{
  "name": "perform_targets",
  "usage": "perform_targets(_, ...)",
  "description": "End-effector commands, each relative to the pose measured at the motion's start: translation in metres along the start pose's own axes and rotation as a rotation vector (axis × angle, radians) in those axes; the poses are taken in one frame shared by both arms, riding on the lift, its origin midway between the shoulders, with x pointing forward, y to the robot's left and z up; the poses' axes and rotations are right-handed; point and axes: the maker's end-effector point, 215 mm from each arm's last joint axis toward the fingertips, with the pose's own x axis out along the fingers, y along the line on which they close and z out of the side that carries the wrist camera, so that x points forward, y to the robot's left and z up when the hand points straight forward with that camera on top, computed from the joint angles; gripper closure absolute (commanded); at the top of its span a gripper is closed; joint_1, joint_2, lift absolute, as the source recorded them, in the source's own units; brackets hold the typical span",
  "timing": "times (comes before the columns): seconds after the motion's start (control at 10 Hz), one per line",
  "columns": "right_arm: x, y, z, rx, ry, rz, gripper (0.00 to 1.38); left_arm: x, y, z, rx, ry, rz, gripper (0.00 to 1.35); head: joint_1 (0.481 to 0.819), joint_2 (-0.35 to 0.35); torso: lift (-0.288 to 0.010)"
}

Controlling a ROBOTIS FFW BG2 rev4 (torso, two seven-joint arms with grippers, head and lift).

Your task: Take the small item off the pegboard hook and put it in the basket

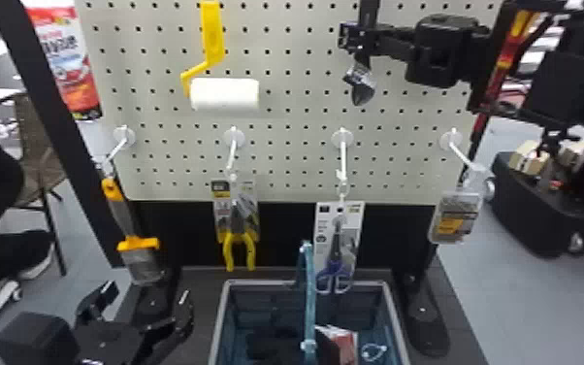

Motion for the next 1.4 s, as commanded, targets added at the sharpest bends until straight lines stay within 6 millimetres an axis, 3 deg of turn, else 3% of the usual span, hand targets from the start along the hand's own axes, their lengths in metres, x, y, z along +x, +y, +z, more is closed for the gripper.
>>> perform_targets(0.0,0.0,0.0,0.0,0.0,0.0,0.0,1.24,0.0,0.0,0.0,0.0,0.001,0.0,0.11,0.549,0.0,-0.1)
perform_targets(1.3,-0.002,0.01,0.013,-0.054,-0.012,-0.003,1.24,0.001,0.0,0.002,0.011,-0.001,0.0,0.11,0.549,0.0,-0.1)
